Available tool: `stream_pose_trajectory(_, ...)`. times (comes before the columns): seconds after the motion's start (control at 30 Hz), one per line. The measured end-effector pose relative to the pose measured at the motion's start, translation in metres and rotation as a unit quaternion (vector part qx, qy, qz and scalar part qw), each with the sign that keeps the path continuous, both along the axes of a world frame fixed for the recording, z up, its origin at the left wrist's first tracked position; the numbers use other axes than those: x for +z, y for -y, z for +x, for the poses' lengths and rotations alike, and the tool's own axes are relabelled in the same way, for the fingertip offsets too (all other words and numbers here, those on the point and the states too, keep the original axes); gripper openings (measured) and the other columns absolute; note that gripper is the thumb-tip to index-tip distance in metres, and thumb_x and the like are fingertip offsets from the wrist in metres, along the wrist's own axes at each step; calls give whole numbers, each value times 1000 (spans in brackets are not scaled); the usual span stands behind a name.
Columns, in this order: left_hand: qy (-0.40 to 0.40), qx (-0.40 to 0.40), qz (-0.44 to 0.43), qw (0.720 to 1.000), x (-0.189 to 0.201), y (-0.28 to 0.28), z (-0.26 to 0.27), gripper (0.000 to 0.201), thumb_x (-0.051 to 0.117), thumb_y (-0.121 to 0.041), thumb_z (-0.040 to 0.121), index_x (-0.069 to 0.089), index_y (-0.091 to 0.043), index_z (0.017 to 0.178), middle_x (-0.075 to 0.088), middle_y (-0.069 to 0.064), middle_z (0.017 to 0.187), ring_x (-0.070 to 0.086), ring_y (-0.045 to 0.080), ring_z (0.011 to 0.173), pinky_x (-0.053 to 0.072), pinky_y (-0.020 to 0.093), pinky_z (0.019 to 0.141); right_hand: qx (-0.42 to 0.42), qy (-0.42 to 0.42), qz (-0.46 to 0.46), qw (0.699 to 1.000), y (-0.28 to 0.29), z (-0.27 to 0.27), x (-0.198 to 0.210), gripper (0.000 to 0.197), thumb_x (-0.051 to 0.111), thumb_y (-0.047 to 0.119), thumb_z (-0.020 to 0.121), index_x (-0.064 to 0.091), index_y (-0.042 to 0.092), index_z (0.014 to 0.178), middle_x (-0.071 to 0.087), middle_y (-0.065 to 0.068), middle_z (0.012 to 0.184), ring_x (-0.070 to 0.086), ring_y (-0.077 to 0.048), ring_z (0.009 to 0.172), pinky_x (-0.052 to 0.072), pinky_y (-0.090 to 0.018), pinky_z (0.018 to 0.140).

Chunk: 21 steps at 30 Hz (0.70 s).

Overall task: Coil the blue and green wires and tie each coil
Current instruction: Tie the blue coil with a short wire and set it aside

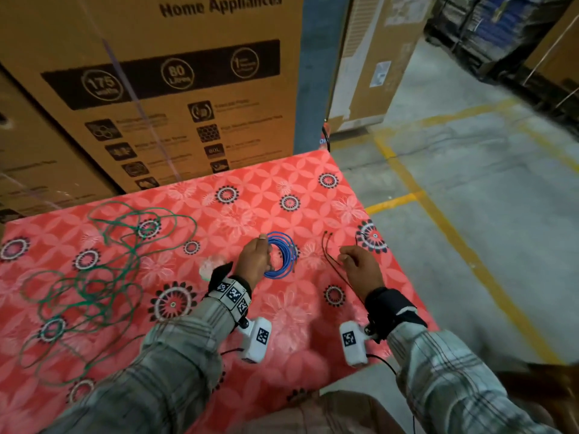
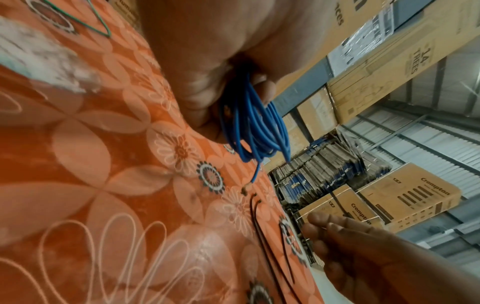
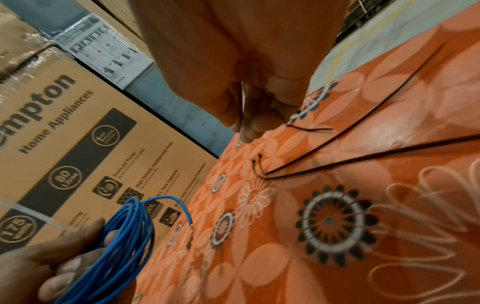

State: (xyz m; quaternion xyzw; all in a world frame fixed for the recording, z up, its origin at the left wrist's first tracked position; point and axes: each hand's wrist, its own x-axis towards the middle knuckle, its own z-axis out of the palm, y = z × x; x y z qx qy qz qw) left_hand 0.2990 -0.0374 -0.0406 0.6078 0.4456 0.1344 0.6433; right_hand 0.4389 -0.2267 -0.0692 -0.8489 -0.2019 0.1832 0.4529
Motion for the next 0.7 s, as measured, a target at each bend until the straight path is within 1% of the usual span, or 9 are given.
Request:
stream_pose_trajectory(0.1,1,3,-16,1000,-5,13,17,39,35,-27,104,46,-12,70,38,3,56,38,2,30,37,15,37,-8,23,-35,999,10,12,-9,19,57,1,89,67,1,106,69,-13,104,62,-25,99,37,-17,78)
stream_pose_trajectory(0.2,-13,11,-28,999,-13,21,30,39,36,-27,104,47,-13,70,40,2,57,40,6,36,41,21,44,-16,15,-52,998,18,20,-16,23,54,-2,89,66,1,108,69,-15,109,62,-27,103,40,-21,84)
stream_pose_trajectory(0.27,-25,13,-31,999,-19,24,36,37,37,-28,104,50,-13,72,43,2,60,40,8,38,40,24,48,-26,7,-62,998,23,25,-19,25,53,-5,87,66,2,107,69,-14,108,63,-26,101,39,-20,81)
stream_pose_trajectory(0.37,-38,1,-29,999,-25,30,44,35,36,-28,104,51,-13,76,45,1,64,37,2,31,41,22,46,-21,10,-88,996,27,32,-20,28,51,-7,83,68,6,102,69,-9,102,60,-20,90,36,-19,73)
stream_pose_trajectory(0.47,-43,-4,-34,998,-30,34,49,38,36,-31,104,50,-14,72,43,0,62,38,7,37,41,24,49,0,13,-104,994,26,35,-19,25,55,-4,81,69,12,96,67,-1,91,55,-14,81,35,-19,68)
stream_pose_trajectory(0.53,-44,-12,-39,998,-31,37,51,39,36,-32,104,50,-13,73,40,-1,59,36,11,42,39,27,53,14,23,-106,994,24,36,-19,22,57,-2,81,70,12,93,66,0,87,56,-15,78,36,-20,68)
stream_pose_trajectory(0.6,-46,-15,-44,998,-31,38,50,38,36,-33,104,51,-12,76,38,-2,58,35,12,45,39,28,53,37,39,-117,992,21,38,-21,21,57,-1,79,70,11,90,66,-1,85,55,-16,76,35,-21,67)
stream_pose_trajectory(0.63,-47,-18,-42,998,-31,39,50,37,35,-33,104,51,-12,78,38,-3,59,35,12,48,41,27,53,52,50,-126,989,19,38,-21,20,56,-1,78,70,10,89,67,-2,85,54,-17,75,35,-23,66)
stream_pose_trajectory(0.7,-51,-29,-35,998,-32,37,48,36,34,-34,104,51,-12,81,40,-2,63,35,12,51,41,22,48,87,71,-135,985,16,37,-22,13,58,5,77,69,9,83,67,-8,83,56,-24,75,40,-29,65)
